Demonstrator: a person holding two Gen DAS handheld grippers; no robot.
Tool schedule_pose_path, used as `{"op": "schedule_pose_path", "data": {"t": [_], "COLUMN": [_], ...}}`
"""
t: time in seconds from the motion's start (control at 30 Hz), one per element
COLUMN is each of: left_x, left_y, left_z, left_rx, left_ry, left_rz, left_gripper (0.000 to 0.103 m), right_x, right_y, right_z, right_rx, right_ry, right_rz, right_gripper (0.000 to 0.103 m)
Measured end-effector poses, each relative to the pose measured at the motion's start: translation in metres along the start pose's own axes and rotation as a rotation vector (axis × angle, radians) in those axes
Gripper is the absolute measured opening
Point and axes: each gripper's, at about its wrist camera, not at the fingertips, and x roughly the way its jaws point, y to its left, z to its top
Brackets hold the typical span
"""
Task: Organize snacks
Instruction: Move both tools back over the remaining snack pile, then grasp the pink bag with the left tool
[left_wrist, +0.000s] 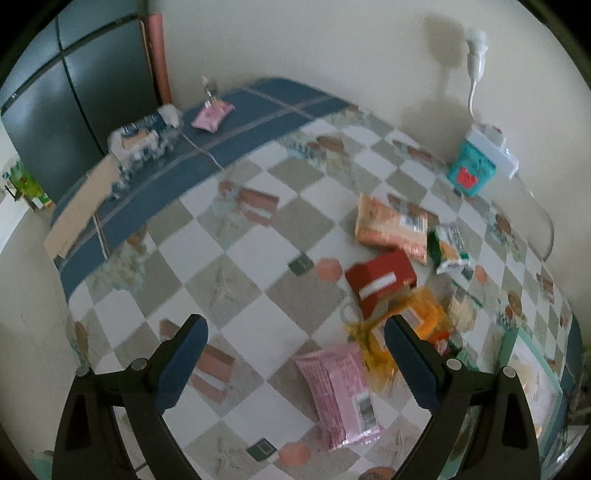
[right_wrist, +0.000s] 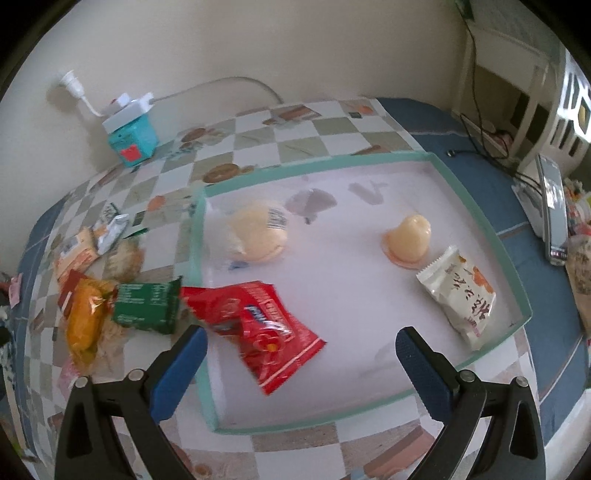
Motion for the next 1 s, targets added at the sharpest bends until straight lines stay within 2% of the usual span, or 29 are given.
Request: {"op": "schedule_pose_path", "data": {"t": [0.1, 0.43, 0.53, 0.7, 0.9, 1.0], "left_x": [0.007, 0.001, 0.004, 0.012, 0.030, 0.039], "left_y": [-0.002, 0.007, 0.012, 0.018, 0.002, -0.009], "left_z": [-0.005, -0.007, -0.011, -0.018, -0.031, -0.037], "left_rx": [-0.011, -0.031, -0.036, -0.075, -0.021, 0.012], "left_ry": [0.046, 0.067, 0.084, 0.134, 0.212, 0.232], "left_rz": [-0.024, -0.027, -0.015, -0.038, -0.055, -0.035], "left_gripper": [0.097, 0.097, 0.097, 0.097, 0.097, 0.097], "right_x": [-0.006, -0.034, -0.037, -0.038, -0.019, -0.013], "right_y": [0.010, 0.044, 0.050, 0.059, 0.068, 0.066], "right_z": [0.000, -0.006, -0.010, -0.016, -0.024, -0.026], "right_rx": [-0.018, -0.071, -0.080, -0.110, -0.157, -0.157], "right_ry": [-0.007, -0.037, -0.031, -0.025, 0.023, 0.042], "right_rz": [0.003, 0.057, 0.068, 0.062, 0.057, 0.051], "right_gripper": [0.103, 0.103, 0.103, 0.103, 0.103, 0.103]}}
